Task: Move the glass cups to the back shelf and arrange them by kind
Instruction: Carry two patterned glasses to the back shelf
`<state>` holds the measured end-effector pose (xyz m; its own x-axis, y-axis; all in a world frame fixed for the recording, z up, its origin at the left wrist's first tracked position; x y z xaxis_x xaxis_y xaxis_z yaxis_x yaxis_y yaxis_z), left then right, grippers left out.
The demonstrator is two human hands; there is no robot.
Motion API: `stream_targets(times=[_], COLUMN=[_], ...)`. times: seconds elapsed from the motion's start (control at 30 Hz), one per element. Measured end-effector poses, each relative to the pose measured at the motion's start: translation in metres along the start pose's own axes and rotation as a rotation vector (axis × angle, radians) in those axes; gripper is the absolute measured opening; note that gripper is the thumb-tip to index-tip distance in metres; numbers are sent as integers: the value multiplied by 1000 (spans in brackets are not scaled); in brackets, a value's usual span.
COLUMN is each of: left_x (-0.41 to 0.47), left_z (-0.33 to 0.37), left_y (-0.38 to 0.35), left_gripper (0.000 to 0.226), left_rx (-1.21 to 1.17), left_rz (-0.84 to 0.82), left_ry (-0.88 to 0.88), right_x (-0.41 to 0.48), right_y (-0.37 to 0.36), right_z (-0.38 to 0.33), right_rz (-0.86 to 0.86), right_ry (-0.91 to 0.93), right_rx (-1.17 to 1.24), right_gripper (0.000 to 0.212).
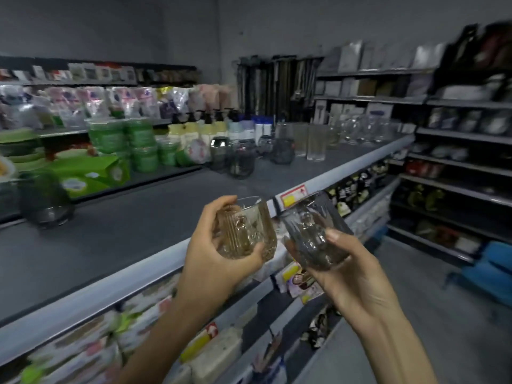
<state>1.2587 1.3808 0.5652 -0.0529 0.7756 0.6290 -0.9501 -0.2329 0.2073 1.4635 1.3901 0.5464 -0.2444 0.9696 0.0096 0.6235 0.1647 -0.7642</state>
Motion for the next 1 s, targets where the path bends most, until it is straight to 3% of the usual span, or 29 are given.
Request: stream_targets(times=[0.1,0.3,0.47,0.77,1.0], left_x=[22,68,105,176,247], left_z=[-7,-21,-31,-64,-114], left_y=[-57,-176,-261,-376,-443], left_gripper=[72,71,70,88,99], left_rx=[-39,-107,-85,-23,113], left_rz=[2,16,26,25,91], left_ry=[5,48,64,128,132], right_x=[14,46,77,156,240], right_y=[40,119,187,276,328], right_z=[-37,-123,-190,-269,-329], right_rz=[70,162,192,235,232], right_ry=[68,137,124,105,141], right_rx=[-35,-134,-268,-375,-470], right_gripper=[63,61,83,71,81])
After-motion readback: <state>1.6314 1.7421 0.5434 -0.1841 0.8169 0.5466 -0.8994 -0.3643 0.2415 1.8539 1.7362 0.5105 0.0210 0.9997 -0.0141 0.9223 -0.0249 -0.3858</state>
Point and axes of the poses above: each hand's wrist, its own x-axis towards the middle knuckle, its own y-axis out of the back of the hand, z = x × y, the point moved 4 cm from there along x, towards the middle knuckle, and after that the axes turned 6 degrees about -y, right-handed, at the moved point
